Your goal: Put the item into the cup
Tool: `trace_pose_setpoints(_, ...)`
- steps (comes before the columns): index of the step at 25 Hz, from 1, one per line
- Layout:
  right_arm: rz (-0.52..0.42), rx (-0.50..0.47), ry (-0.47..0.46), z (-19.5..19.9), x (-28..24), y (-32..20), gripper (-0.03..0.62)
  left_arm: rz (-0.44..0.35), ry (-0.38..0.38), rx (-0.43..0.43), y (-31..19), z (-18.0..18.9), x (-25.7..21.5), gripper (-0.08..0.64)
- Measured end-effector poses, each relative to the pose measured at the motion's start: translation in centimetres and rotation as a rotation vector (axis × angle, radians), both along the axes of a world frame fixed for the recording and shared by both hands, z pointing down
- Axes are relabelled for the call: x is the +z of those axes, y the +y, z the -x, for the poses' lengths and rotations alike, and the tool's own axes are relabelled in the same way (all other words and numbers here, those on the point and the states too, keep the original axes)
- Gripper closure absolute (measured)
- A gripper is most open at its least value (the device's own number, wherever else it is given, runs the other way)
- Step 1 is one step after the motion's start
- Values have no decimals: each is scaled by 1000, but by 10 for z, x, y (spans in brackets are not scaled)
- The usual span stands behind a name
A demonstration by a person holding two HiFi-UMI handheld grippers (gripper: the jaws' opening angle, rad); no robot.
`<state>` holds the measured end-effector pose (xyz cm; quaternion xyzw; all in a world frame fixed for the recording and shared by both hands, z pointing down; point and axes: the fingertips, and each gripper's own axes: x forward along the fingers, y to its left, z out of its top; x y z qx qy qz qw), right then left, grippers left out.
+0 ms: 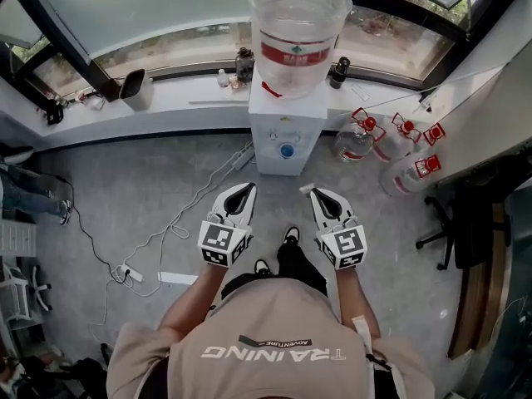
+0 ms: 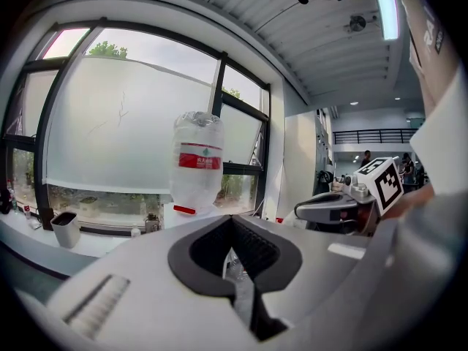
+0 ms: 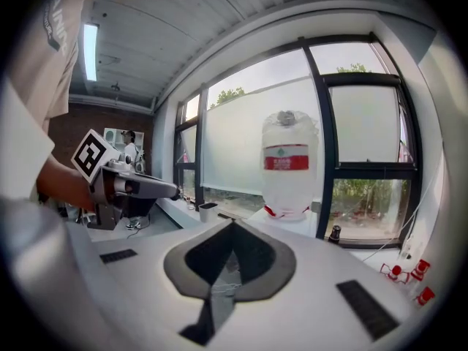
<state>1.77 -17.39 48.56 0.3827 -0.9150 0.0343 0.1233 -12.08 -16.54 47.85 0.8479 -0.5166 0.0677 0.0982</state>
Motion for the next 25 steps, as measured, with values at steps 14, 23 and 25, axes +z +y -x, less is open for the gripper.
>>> trace_pose_setpoints(14,24,-119,17,-29,18,-112,581,8,-18,-71,-109,-39,-6,552)
trace_pose_setpoints(23,84,-181,10,-19,45,-149,581,68,-34,-122,-135,-33,12,552)
trace_pose_setpoints(25,100,-194,12,-9,50,-151,581,78,-32,-125,-139,-28,16,552)
